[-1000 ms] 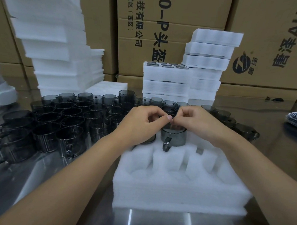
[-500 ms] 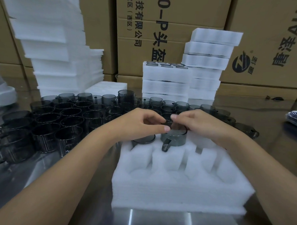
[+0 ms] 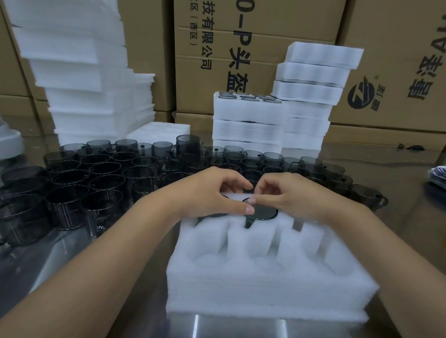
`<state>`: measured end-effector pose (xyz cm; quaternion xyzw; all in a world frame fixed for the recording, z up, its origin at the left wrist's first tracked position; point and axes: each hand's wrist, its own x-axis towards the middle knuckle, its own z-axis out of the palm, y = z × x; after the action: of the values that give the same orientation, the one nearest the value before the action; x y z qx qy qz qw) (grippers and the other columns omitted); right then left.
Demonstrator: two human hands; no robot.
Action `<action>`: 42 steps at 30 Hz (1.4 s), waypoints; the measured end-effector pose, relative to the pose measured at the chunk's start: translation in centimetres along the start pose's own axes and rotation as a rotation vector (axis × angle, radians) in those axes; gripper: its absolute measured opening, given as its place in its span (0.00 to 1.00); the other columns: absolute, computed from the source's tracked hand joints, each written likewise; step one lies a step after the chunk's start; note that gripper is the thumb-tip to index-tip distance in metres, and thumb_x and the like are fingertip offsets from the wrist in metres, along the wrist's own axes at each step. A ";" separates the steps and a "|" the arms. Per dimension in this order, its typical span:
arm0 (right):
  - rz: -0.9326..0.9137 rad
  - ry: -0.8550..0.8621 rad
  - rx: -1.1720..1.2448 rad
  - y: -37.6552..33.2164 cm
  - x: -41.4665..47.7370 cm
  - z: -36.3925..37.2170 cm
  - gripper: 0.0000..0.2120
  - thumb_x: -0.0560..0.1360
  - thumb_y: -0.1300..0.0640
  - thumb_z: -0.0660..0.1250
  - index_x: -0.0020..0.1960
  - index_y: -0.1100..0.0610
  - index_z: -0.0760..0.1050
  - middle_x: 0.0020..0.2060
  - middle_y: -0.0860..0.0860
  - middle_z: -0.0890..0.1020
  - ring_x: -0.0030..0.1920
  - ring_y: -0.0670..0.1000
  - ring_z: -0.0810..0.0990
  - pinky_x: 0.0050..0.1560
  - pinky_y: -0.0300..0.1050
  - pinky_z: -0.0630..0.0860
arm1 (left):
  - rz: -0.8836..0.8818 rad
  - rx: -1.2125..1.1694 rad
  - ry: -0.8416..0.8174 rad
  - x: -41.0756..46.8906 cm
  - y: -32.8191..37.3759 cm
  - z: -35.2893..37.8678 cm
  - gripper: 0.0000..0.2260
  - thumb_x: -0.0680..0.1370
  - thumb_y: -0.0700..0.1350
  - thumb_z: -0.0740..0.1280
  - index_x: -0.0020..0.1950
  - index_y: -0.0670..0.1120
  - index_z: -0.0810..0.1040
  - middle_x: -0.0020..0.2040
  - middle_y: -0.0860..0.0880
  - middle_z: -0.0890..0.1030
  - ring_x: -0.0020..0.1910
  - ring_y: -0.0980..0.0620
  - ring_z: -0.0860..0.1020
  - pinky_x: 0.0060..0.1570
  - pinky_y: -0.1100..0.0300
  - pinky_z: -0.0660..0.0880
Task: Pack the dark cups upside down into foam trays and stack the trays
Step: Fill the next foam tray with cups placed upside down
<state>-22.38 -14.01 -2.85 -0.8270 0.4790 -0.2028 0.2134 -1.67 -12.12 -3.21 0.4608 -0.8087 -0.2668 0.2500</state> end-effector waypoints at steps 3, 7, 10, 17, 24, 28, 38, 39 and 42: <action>-0.005 0.001 0.010 0.2 0.1 0.1 0.14 0.68 0.38 0.71 0.41 0.47 0.78 0.39 0.51 0.80 0.30 0.39 0.72 0.31 0.37 0.74 | -0.003 0.013 -0.001 0.1 0.1 0.0 0.16 0.67 0.58 0.75 0.51 0.66 0.74 0.51 0.61 0.79 0.51 0.65 0.75 0.52 0.67 0.71; 0.006 -0.001 0.043 0.3 0.2 0.1 0.13 0.67 0.38 0.72 0.40 0.47 0.78 0.36 0.49 0.79 0.29 0.40 0.71 0.27 0.34 0.72 | -0.012 0.039 0.017 0.0 0.1 0.1 0.20 0.68 0.57 0.75 0.58 0.63 0.74 0.54 0.61 0.76 0.53 0.64 0.73 0.51 0.68 0.69; 0.008 0.004 0.069 0.6 0.2 0.2 0.14 0.67 0.37 0.71 0.40 0.47 0.78 0.38 0.55 0.80 0.30 0.42 0.71 0.27 0.35 0.72 | -0.018 0.152 0.063 -0.2 0.1 0.1 0.32 0.67 0.61 0.73 0.68 0.61 0.67 0.61 0.60 0.67 0.60 0.60 0.65 0.55 0.64 0.66; 0.022 -0.008 0.100 0.7 0.2 0.3 0.20 0.61 0.30 0.69 0.41 0.45 0.78 0.42 0.54 0.81 0.33 0.43 0.74 0.30 0.36 0.74 | -0.144 0.388 0.584 0.9 -1.5 -2.6 0.27 0.76 0.58 0.66 0.72 0.51 0.66 0.70 0.49 0.67 0.69 0.48 0.61 0.68 0.49 0.62; 0.029 0.000 0.070 0.9 0.3 0.4 0.16 0.65 0.33 0.70 0.40 0.44 0.77 0.42 0.54 0.81 0.33 0.43 0.74 0.29 0.33 0.73 | -0.398 0.656 0.509 4.2 -3.2 -4.4 0.31 0.77 0.54 0.66 0.76 0.46 0.58 0.76 0.44 0.57 0.72 0.41 0.57 0.66 0.46 0.63; 0.034 0.016 0.051 0.8 0.2 0.4 0.17 0.64 0.33 0.69 0.40 0.46 0.78 0.40 0.50 0.81 0.32 0.42 0.73 0.29 0.32 0.71 | -0.471 0.799 0.458 4.7 -4.0 -4.0 0.25 0.79 0.52 0.64 0.72 0.44 0.64 0.73 0.42 0.61 0.70 0.40 0.60 0.65 0.46 0.64; 0.031 0.006 0.019 0.5 0.0 0.3 0.15 0.72 0.37 0.67 0.41 0.49 0.77 0.35 0.53 0.77 0.29 0.42 0.71 0.26 0.33 0.70 | -0.123 0.638 0.802 3.8 -1.9 -3.7 0.11 0.79 0.44 0.65 0.60 0.42 0.77 0.67 0.44 0.71 0.65 0.42 0.65 0.62 0.51 0.64; 0.032 0.009 0.005 0.4 -0.1 0.3 0.16 0.74 0.37 0.65 0.41 0.50 0.77 0.34 0.52 0.76 0.28 0.42 0.71 0.26 0.33 0.71 | -0.079 0.593 0.818 3.6 -1.0 -3.5 0.11 0.78 0.44 0.66 0.59 0.42 0.77 0.68 0.44 0.70 0.66 0.42 0.64 0.64 0.51 0.63; 0.058 0.108 0.071 0.0 0.0 0.5 0.18 0.80 0.40 0.54 0.44 0.48 0.77 0.39 0.50 0.80 0.38 0.47 0.79 0.40 0.45 0.79 | -0.015 0.441 0.764 3.0 1.4 -2.1 0.06 0.78 0.44 0.66 0.54 0.46 0.76 0.73 0.44 0.64 0.71 0.44 0.63 0.69 0.45 0.60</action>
<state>-22.10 -13.89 -3.23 -0.7924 0.5062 -0.2577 0.2223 -2.51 -14.58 -0.26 0.5745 -0.6926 0.0996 0.4247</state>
